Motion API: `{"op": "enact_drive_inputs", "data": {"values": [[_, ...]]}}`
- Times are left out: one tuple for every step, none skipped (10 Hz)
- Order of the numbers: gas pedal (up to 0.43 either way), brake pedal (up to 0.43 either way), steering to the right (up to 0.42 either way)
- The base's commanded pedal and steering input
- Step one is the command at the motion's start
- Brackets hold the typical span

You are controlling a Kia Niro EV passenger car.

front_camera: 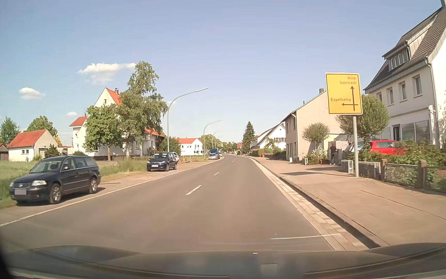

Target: Follow the waypoints while adhering to traffic rules and regulations

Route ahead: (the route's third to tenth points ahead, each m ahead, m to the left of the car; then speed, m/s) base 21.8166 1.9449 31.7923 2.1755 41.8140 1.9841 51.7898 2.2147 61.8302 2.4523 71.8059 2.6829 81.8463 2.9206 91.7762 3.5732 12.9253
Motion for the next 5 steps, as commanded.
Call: {"op": "enact_drive_inputs", "data": {"values": [[0.197,0.006,0.003],[0.197,0.006,0.003],[0.189,0.006,0.002],[0.189,0.006,0.003],[0.189,0.006,0.003]]}}
